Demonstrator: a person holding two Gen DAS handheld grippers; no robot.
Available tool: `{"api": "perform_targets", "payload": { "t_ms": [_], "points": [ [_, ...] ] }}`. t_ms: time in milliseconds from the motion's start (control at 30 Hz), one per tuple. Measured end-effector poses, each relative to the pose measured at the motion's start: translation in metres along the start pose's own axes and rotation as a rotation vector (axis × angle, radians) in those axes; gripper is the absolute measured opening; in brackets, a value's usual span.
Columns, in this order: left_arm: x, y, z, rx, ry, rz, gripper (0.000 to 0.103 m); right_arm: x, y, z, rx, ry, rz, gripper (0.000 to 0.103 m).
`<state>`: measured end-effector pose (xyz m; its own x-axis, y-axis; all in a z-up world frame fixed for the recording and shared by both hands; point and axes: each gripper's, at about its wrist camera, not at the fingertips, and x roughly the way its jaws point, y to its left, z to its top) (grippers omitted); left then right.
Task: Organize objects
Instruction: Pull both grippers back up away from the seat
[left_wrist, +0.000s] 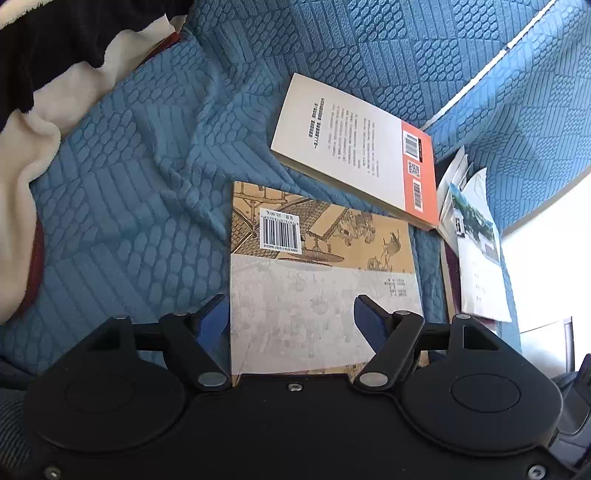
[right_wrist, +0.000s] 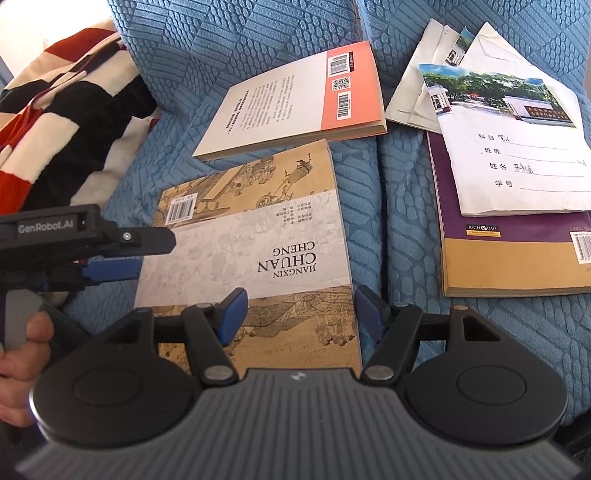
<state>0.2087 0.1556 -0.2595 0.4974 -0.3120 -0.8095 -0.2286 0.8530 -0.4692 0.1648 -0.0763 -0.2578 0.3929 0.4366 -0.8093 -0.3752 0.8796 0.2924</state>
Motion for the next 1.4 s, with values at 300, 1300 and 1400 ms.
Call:
{"api": "perform_targets", "payload": {
  "t_ms": [300,1300,1400],
  "points": [
    [-0.006,-0.011,0.01,0.058,-0.035,0.001,0.069,-0.002,0.001,-0.001,0.009,0.012,-0.012,0.066],
    [-0.19,-0.109,-0.012,0.199,-0.31,0.024,0.084,-0.194,0.039,0.034,-0.07,-0.343,-0.001,0.066],
    [-0.196,-0.115,-0.019,0.218,-0.312,0.018,0.088,-0.204,0.038,0.028,-0.072,-0.355,-0.012,0.066]
  ]
}}
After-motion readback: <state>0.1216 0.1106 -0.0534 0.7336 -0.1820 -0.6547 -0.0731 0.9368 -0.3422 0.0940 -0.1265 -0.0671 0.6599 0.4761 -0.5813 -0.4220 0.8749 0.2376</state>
